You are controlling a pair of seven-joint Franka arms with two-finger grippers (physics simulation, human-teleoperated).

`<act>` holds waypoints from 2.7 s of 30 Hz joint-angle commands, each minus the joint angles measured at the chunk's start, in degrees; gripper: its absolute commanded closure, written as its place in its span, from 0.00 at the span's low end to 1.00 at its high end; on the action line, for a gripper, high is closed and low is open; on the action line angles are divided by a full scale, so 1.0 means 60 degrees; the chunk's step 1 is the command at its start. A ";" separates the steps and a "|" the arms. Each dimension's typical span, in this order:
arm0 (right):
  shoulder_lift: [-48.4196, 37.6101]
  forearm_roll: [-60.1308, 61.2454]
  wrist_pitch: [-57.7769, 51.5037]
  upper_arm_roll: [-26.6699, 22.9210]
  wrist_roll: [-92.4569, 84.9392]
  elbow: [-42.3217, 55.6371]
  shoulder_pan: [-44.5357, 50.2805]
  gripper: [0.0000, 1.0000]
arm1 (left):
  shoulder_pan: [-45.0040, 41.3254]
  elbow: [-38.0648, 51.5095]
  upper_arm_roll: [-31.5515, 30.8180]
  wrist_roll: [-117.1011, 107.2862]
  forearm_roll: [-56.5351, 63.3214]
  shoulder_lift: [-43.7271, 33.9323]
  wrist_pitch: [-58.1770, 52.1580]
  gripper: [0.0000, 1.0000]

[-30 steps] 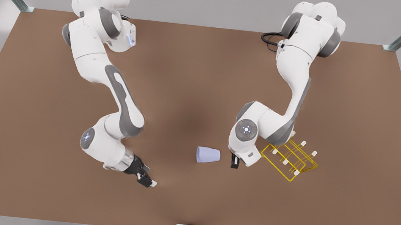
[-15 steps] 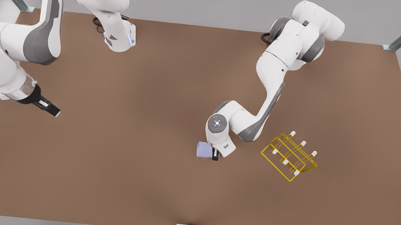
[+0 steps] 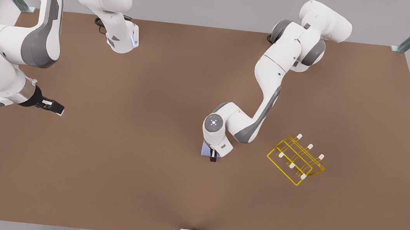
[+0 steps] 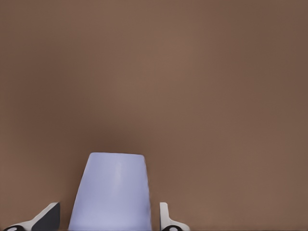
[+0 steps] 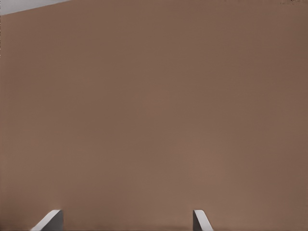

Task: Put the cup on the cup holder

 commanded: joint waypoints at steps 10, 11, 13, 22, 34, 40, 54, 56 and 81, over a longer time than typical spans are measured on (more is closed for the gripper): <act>-0.0011 -0.0003 -0.0099 0.0001 -0.1715 0.0049 0.0000 0.00 | -0.0243 0.0063 -0.0058 0.0418 0.0195 0.0207 0.0002 0.30; -0.0025 -0.0003 -0.0070 0.0001 -0.1700 0.0049 0.0000 0.00 | -0.0199 0.0063 -0.0058 0.0535 0.0181 0.0134 -0.0013 0.28; -0.0010 -0.0003 -0.0025 0.0001 -0.1671 0.0049 -0.0015 0.00 | -0.0126 0.0063 -0.0088 0.0813 0.0078 -0.0143 -0.0247 0.28; -0.0010 0.0012 -0.0099 -0.0014 -0.1627 0.0020 -0.0015 0.00 | 0.0241 0.0033 0.0381 0.2176 0.1864 -0.1419 -0.3029 0.25; 0.0004 0.0012 -0.0099 -0.0014 -0.1627 0.0005 -0.0029 0.00 | -0.1356 -0.0597 0.0381 0.2351 0.8706 -0.1067 -0.7761 0.22; 0.0004 0.0012 -0.0128 -0.0014 -0.1627 0.0005 -0.0029 0.00 | -0.1210 -0.0831 0.0528 0.2146 0.9219 -0.0906 -0.8084 0.22; 0.0004 0.0012 -0.0128 -0.0014 -0.1613 0.0005 -0.0015 0.00 | -0.0712 -0.1358 0.0806 0.1473 0.9849 -0.0862 -0.7205 0.22; -0.0010 0.0012 -0.0128 -0.0014 -0.1598 0.0005 -0.0015 0.00 | -0.0594 -0.1344 0.0820 0.1385 0.9878 -0.0847 -0.6985 0.22; 0.0034 0.0012 -0.0113 -0.0058 -0.1744 0.0005 -0.0029 0.00 | -0.0067 -0.2471 0.0820 0.0447 1.0625 -0.0891 -0.6722 0.22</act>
